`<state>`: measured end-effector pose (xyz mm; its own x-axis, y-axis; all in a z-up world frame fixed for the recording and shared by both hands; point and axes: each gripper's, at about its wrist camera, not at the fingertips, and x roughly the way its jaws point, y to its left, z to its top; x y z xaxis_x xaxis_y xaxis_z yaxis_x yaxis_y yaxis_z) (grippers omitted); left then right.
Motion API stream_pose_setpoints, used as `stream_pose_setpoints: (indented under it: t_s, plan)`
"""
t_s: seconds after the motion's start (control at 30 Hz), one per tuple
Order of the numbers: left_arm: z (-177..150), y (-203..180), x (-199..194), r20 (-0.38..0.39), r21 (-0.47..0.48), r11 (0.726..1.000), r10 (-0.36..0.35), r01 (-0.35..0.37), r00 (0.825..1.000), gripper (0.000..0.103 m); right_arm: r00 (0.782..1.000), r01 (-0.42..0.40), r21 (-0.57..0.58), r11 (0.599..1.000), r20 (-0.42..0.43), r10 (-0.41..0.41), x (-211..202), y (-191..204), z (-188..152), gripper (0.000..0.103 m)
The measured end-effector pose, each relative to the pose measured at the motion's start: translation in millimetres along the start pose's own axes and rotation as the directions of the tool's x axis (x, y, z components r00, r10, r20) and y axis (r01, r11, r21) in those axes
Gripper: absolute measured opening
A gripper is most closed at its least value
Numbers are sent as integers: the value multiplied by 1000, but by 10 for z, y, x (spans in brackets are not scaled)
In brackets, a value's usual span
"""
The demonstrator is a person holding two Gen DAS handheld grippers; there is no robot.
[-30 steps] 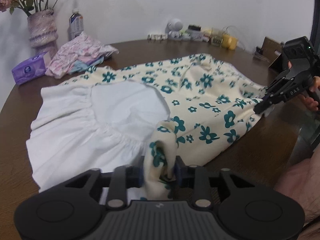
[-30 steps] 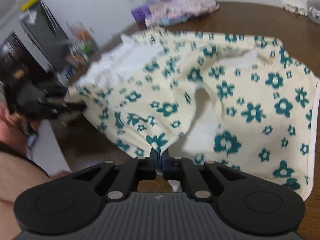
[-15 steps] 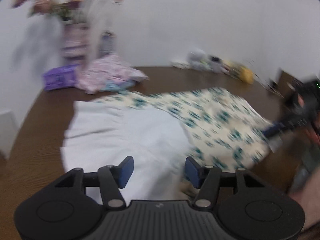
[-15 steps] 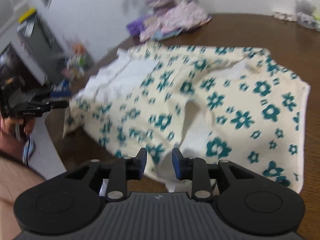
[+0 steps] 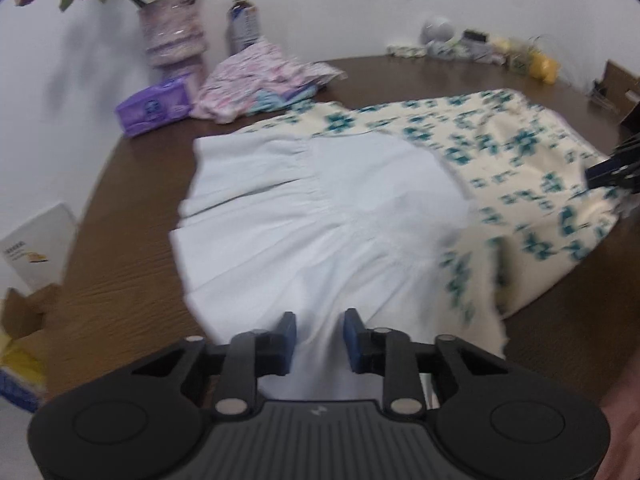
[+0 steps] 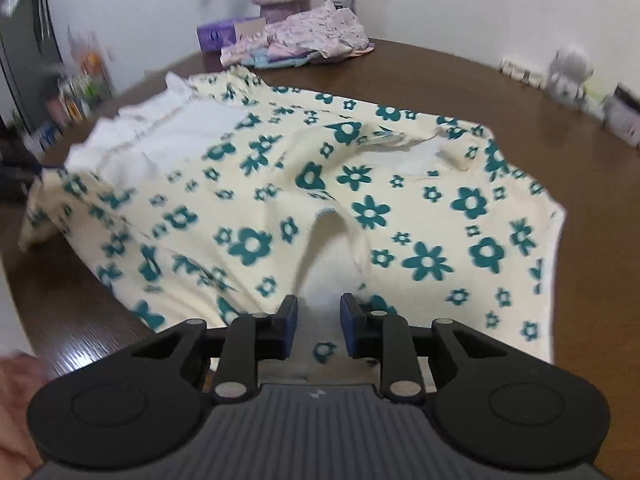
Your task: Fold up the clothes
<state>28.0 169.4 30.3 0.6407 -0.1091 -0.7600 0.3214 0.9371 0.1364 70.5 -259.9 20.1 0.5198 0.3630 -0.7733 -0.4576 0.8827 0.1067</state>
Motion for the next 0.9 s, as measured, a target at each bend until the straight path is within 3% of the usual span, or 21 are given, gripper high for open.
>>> stream_pose_setpoints:
  t_s: [0.1, 0.27, 0.37, 0.63, 0.83, 0.9]
  plan:
    - [-2, 110, -12, -21, 10, 999, 37, -37, 999, 17, 998, 59, -55, 997, -2, -59, 26, 90, 1, 24]
    - [68, 134, -44, -19, 0, 997, 75, -75, 997, 20, 999, 39, -23, 999, 10, -38, -2, 68, -6, 28]
    - [178, 105, -95, 59, -35, 999, 38, -36, 998, 23, 999, 10, 3, 1000, 36, -10, -43, 67, 0, 31]
    - [160, 105, 176, 36, -35, 999, 20, -19, 999, 27, 999, -2, 31, 1000, 47, 1, -3, 32, -68, 31]
    - [191, 218, 196, 14, -57, 991, 125, -124, 992, 19, 998, 2, 36, 999, 66, -4, -14, -15, -117, 31]
    - [167, 245, 70, 34, -101, 988, 124, -120, 992, 19, 997, 3, 33, 999, 71, -5, -14, -10, -127, 31]
